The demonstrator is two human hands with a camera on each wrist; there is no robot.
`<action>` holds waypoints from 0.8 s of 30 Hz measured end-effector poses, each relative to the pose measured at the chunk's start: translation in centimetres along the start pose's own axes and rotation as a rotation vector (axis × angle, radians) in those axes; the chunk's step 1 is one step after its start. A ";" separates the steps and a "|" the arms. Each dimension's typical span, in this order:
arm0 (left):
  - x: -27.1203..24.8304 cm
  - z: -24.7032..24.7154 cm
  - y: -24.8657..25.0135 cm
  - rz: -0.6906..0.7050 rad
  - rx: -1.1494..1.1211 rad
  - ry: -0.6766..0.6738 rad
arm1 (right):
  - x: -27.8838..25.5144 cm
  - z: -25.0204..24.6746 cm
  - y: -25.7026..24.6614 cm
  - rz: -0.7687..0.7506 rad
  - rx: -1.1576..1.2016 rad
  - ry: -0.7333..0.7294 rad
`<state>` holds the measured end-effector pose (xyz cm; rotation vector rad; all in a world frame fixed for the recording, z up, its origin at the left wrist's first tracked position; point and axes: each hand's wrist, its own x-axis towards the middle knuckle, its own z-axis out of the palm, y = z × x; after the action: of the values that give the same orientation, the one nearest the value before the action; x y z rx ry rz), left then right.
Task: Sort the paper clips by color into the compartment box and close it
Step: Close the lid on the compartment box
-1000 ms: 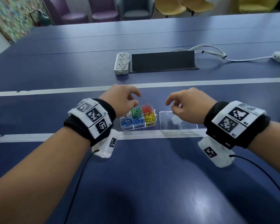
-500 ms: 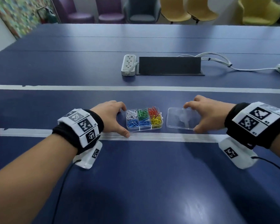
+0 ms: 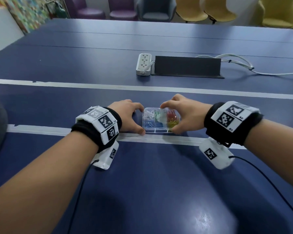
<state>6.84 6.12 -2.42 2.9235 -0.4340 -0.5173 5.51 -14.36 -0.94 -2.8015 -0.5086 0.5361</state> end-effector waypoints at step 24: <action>0.4 -0.1 -0.1 -0.026 -0.004 -0.031 | 0.5 0.1 -0.6 0.022 -0.064 -0.036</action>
<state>7.26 6.13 -2.52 2.9241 -0.3989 -0.5665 5.70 -13.62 -0.99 -2.8656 -0.5116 0.5855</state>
